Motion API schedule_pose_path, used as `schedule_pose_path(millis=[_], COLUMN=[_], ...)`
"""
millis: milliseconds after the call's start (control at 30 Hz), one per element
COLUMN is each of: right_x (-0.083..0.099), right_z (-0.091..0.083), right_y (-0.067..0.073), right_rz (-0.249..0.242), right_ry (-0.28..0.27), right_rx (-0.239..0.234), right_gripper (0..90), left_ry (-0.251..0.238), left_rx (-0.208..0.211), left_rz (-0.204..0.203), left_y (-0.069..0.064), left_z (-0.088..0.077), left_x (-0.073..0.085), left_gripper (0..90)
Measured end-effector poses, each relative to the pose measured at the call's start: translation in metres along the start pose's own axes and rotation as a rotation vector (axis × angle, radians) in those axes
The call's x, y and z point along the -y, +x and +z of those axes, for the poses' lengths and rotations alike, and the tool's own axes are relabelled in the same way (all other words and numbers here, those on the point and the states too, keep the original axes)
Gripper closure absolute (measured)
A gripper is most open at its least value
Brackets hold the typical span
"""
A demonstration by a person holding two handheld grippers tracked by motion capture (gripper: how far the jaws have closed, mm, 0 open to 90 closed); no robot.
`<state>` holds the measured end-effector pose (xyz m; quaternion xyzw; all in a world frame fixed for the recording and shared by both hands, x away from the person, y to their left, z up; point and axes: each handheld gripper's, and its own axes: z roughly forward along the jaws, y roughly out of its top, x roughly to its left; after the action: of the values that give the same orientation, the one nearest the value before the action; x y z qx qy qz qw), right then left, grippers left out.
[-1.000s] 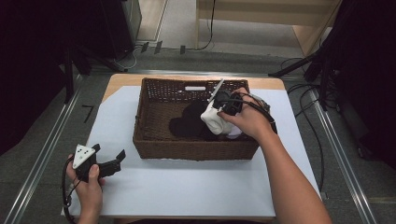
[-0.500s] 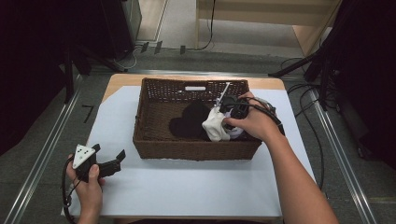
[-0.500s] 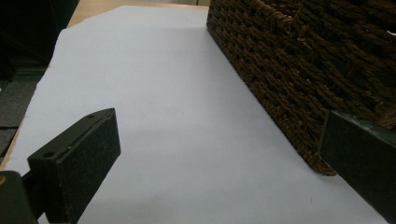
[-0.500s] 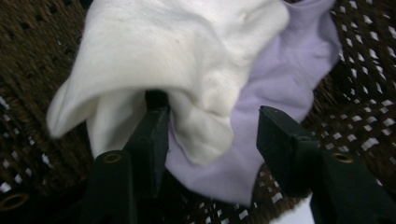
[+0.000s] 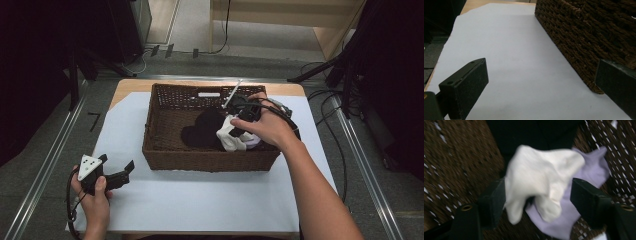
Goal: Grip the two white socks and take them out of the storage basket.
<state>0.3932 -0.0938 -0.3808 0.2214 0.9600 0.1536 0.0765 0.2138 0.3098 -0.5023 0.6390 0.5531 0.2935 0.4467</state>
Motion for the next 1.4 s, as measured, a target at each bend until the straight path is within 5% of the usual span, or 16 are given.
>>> schedule_pose_path(millis=[100,133,300,400,500,533,600,633,733,967,1200,1400], right_x=[-0.01,-0.012,-0.004,0.001,0.006,0.008,0.009,0.009,0.009,0.008,0.008,0.011], right_z=[0.008,0.019,0.051,0.059,0.065,0.065,0.064,0.062,0.056,0.037,0.012,0.002], right_y=[0.008,0.011,0.005,0.005,0.008,0.011,0.011,0.01,0.008,0.005,-0.004,-0.009], right_rz=[-0.015,-0.021,0.009,0.023,0.009,-0.028,-0.036,-0.032,-0.04,-0.042,0.035,0.07], right_ry=[0.021,0.075,0.181,0.203,0.22,0.207,0.21,0.213,0.2,0.162,0.02,-0.046], right_rx=[0.001,0.026,0.051,0.05,0.018,0.018,0.017,0.01,0.019,0.047,0.128,0.169], right_gripper=[18.6,15.0,13.3,13.9,25.4,46.6,52.9,66.7,74.1,76.1,76.6,76.6], left_ry=[0.0,0.001,0.003,0.004,0.006,0.006,0.006,0.007,0.002,0.001,0.001,0.005], left_rx=[0.001,0.001,0.002,0.002,0.002,0.002,0.001,0.002,0.002,0.001,0.001,0.002], left_rz=[0.001,0.001,0.002,0.001,0.002,0.002,0.002,0.005,0.002,0.001,0.001,0.002], left_y=[0.0,0.0,0.001,0.001,0.001,0.001,0.001,0.001,0.001,0.0,0.0,0.0], left_z=[0.0,0.0,0.0,0.0,0.0,0.0,0.0,0.0,0.0,0.001,0.001,0.0], left_x=[0.0,0.0,0.0,0.0,0.0,0.0,0.0,0.0,0.0,0.0,0.0,0.0], left_gripper=[0.0,0.0,0.0,0.0,0.0,0.0,0.0,0.0,0.0,0.0,0.0,0.0])
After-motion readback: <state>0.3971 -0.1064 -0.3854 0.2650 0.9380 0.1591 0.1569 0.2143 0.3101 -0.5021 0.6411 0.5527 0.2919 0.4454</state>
